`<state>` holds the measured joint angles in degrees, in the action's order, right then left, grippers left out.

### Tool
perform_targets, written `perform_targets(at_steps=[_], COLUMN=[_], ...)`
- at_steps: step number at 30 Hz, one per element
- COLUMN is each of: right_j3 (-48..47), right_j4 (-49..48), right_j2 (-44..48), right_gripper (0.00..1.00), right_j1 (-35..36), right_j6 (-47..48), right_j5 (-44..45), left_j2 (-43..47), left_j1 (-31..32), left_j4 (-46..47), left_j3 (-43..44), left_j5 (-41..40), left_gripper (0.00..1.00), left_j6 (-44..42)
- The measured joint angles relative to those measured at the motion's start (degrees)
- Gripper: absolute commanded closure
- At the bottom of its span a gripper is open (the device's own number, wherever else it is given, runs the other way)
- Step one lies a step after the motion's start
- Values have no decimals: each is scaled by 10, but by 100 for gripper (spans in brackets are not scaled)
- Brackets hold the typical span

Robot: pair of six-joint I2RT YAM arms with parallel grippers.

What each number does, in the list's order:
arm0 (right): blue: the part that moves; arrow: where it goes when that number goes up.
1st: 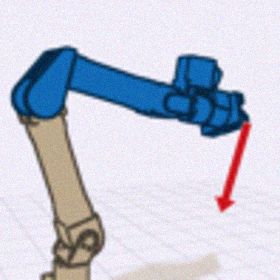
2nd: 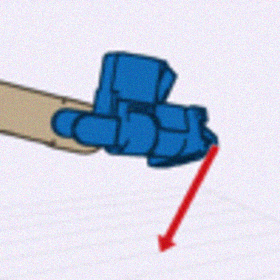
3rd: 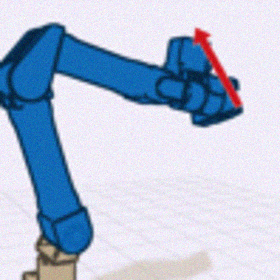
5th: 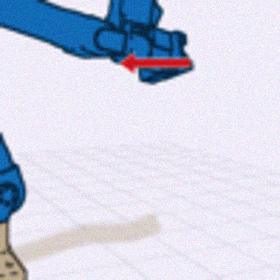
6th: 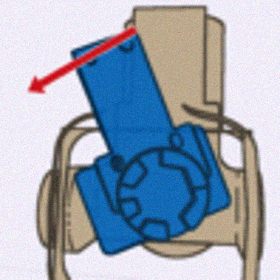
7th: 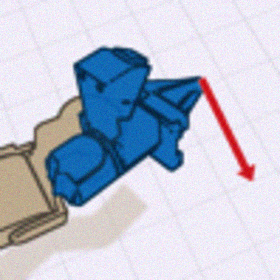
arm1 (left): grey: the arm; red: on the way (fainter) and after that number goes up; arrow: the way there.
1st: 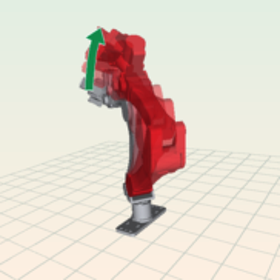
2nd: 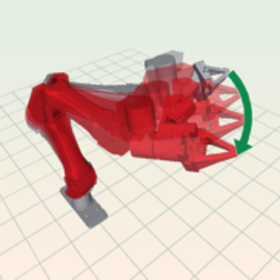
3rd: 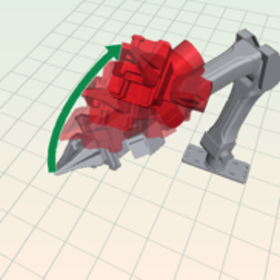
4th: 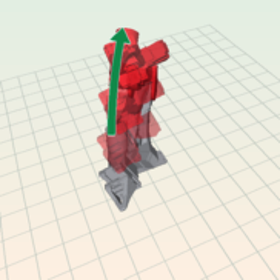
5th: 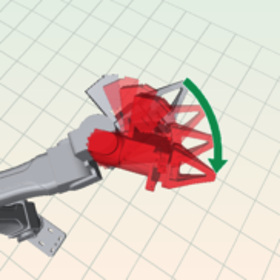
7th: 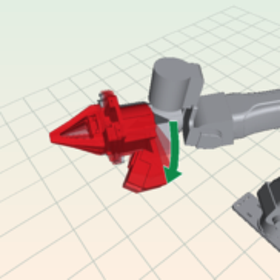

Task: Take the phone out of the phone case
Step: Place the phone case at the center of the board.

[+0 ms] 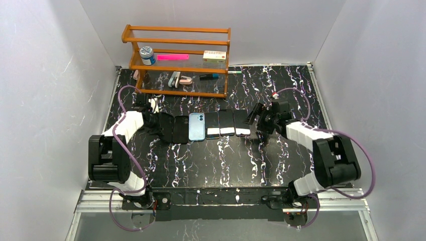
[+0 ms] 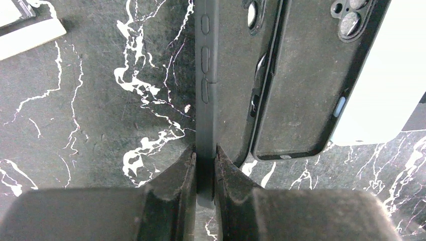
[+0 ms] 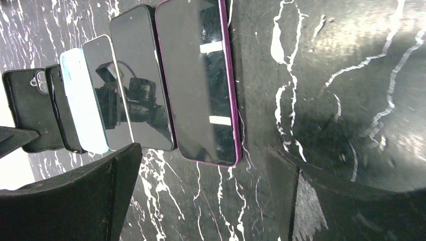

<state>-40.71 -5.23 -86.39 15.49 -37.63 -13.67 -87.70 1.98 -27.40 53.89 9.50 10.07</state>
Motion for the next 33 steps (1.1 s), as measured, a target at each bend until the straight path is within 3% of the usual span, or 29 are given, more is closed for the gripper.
perform_targets(at_steps=[15, 26, 33], right_j3=[0, -2, -31], right_j4=[170, 271, 304], right_j2=[283, 447, 499], right_gripper=[1, 1, 1], right_j1=[0, 0, 0], right_j6=[75, 132, 170], right_j5=[106, 232, 303], left_j2=[-52, -10, 95], left_j1=[27, 28, 28], left_j4=[49, 14, -45], left_j3=[0, -2, 7], left_j5=[38, -45, -115], left_gripper=[2, 2, 2], left_j6=[32, 45, 59])
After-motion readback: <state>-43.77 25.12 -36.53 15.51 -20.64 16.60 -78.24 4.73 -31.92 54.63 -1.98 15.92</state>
